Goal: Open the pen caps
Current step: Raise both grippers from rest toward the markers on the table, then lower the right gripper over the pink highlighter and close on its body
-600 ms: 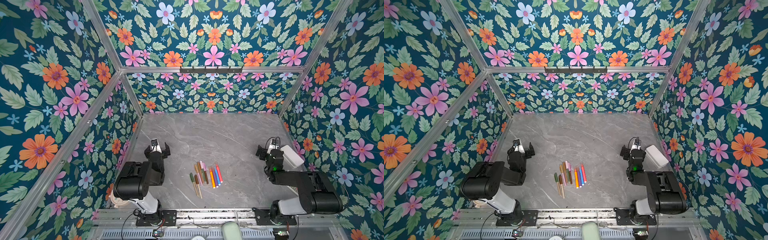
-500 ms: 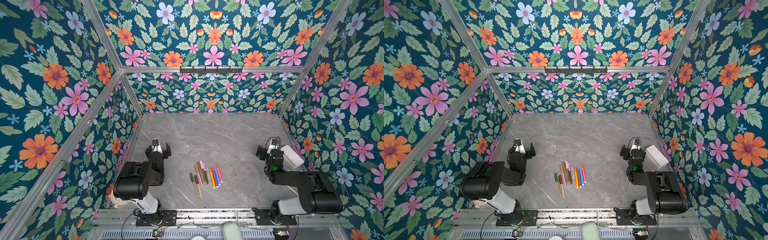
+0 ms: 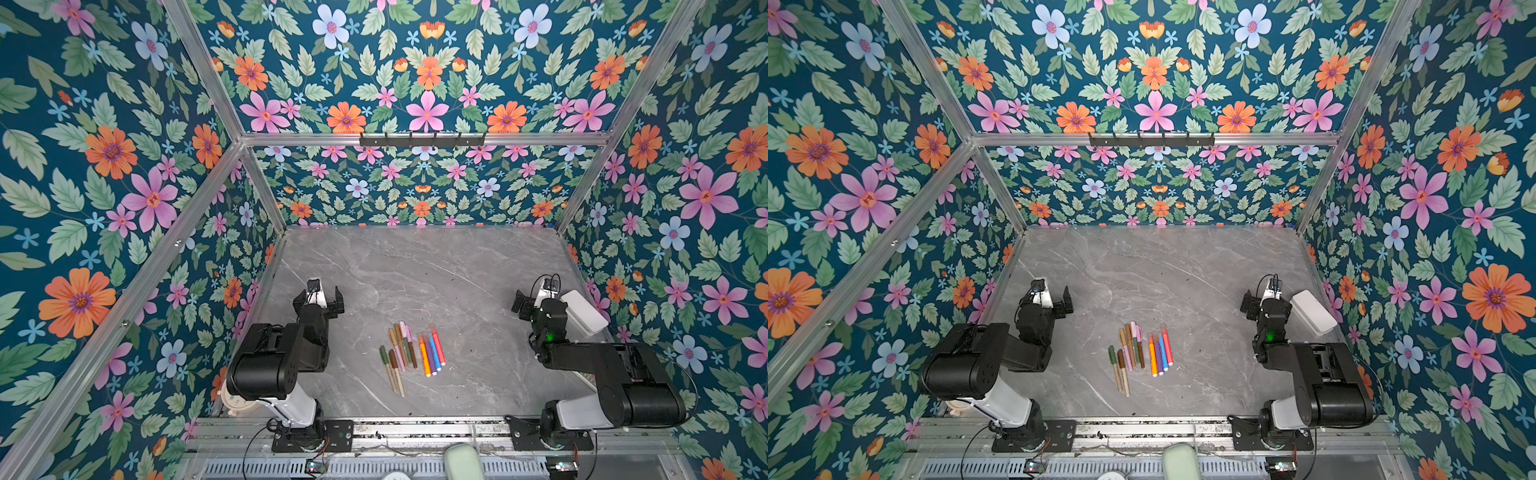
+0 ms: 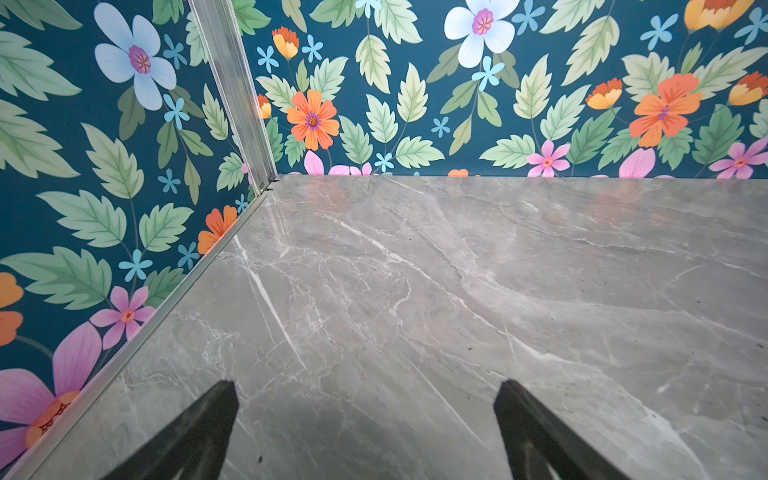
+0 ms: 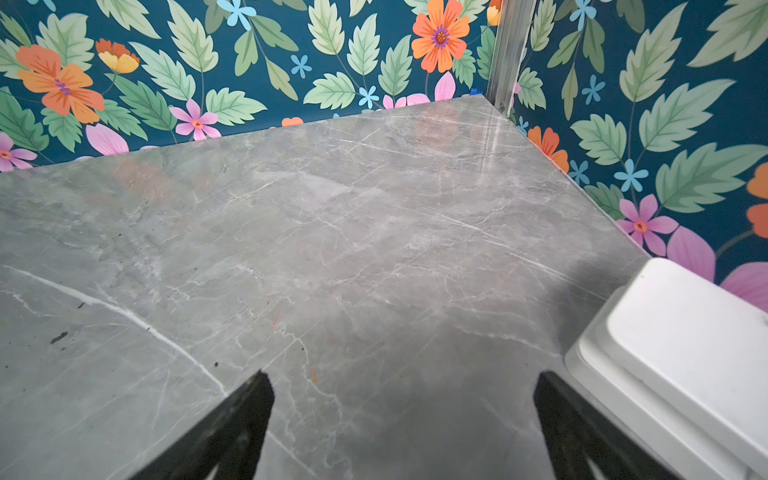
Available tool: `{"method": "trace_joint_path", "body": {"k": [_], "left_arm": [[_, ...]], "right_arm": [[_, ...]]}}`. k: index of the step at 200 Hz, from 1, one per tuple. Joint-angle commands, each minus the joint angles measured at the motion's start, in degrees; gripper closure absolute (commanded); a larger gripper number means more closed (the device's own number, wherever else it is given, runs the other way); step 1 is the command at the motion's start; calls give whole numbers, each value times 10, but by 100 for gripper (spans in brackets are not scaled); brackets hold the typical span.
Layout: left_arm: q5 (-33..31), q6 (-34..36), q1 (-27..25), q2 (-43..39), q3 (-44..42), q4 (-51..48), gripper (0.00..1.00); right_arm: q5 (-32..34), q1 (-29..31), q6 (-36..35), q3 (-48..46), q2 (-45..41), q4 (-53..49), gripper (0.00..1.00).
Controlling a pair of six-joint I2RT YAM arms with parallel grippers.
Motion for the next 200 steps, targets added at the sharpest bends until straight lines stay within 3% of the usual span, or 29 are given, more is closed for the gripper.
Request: {"method": "trace_joint_path", "body": {"k": [1, 24, 44, 56, 80, 93, 101, 112, 127, 140, 152, 158, 176, 200], "left_arm": [[4, 2, 1, -3, 0, 12, 0], [4, 2, 1, -3, 0, 12, 0], [7, 5, 1, -3, -1, 12, 0], [53, 21, 1, -5, -12, 29, 0], [39, 12, 1, -4, -4, 17, 0], [5, -2, 3, -3, 3, 6, 0], [-29, -18, 4, -1, 11, -5, 0], [-25, -22, 8, -2, 11, -7, 0], [-29, -18, 8, -2, 9, -5, 0], [-58, -18, 2, -6, 7, 1, 0], [-132, 0, -32, -50, 12, -40, 0], [-162, 24, -61, -81, 18, -74, 0], [-251, 91, -177, -142, 34, -89, 0], [-260, 90, -324, -195, 92, -229, 0]], "right_arm": [[7, 0, 0, 2, 1, 11, 1], [6, 4, -6, 2, 2, 13, 1], [-110, 11, -64, -21, -4, 48, 1], [-149, 14, -84, -52, -10, 103, 1], [-165, 14, -90, -57, -20, 109, 1], [-164, 14, -87, -46, -57, 71, 1], [-174, 17, -85, -31, -104, -11, 1], [-206, 18, -82, 6, -186, -161, 1], [-249, 18, -43, 10, -287, -196, 1], [-186, 18, 104, -1, -364, -196, 1], [-57, 18, 303, 21, -434, -356, 1], [-41, 16, 331, 36, -464, -449, 1], [-175, 17, 244, 43, -525, -523, 1], [-288, 21, 321, 24, -545, -557, 1]]}}
